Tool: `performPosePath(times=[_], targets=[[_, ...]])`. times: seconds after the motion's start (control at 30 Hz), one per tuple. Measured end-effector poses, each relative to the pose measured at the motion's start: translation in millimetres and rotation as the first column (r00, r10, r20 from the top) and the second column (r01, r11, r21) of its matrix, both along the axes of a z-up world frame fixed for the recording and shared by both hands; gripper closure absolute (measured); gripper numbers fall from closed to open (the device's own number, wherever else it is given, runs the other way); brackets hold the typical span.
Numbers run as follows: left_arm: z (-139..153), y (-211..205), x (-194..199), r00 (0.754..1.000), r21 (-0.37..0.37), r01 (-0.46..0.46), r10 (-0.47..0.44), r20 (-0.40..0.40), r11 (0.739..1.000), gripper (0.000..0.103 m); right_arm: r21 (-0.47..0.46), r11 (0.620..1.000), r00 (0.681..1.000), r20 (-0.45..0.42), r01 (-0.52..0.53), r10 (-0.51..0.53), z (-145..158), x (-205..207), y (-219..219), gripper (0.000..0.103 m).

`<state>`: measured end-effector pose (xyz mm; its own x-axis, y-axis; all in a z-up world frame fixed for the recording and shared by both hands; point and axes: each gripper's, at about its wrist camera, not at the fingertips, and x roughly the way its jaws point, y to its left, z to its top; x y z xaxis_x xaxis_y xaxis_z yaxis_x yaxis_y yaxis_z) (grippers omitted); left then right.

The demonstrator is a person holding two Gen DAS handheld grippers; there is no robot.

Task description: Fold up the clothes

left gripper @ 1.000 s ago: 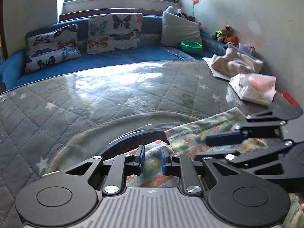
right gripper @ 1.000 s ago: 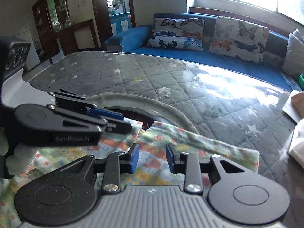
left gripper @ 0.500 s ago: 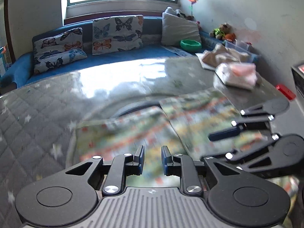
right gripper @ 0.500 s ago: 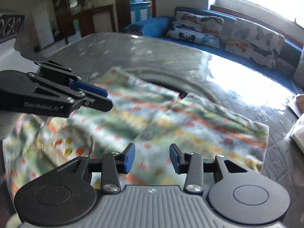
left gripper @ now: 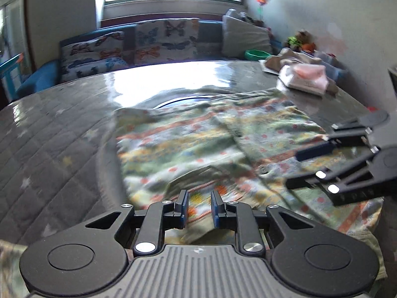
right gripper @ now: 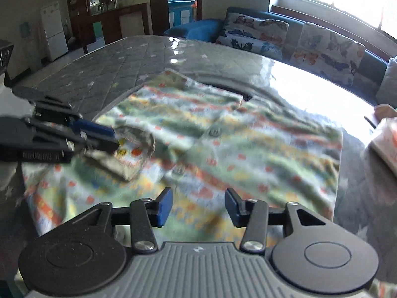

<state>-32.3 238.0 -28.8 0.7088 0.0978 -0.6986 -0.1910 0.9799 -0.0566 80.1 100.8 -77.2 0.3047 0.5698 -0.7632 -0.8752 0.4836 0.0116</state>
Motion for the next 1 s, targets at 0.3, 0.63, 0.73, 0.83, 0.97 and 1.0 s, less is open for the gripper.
performPosePath(times=[0.3,0.63,0.73,0.83,0.97,1.0], targets=[[2.8,33.1,-64.3,0.986,-0.016,-0.162,0.162,0.036,0.987,0.08,0.035,0.999,0.999,-0.002,0.041,-0.041,1.6,-13.1,-23.4,0.045],[-5.5,94.0,-127.1,0.918,0.024,-0.397,0.397,0.012,0.917,0.08,0.058,0.996,0.998,-0.004,0.064,-0.064,-1.9,-20.2,-30.4,0.029],[-6.3,115.9,-141.8,0.888,0.05,-0.46,0.459,0.014,0.887,0.08,0.064,0.996,0.998,-0.004,0.069,-0.069,-3.5,-22.0,-31.1,0.023],[-6.2,130.1,-148.7,0.872,0.053,-0.49,0.49,0.014,0.87,0.081,0.069,0.994,0.997,-0.01,0.081,-0.081,-4.6,-22.3,-32.1,0.017],[-4.8,127.9,-145.2,0.871,0.084,-0.489,0.49,0.001,0.868,0.081,0.078,0.993,0.996,-0.011,0.092,-0.092,-6.0,-23.0,-33.2,0.014],[-3.5,125.8,-143.6,0.871,0.086,-0.488,0.49,-0.003,0.868,0.081,0.079,0.992,0.995,-0.012,0.096,-0.095,-5.7,-23.5,-33.4,0.014]])
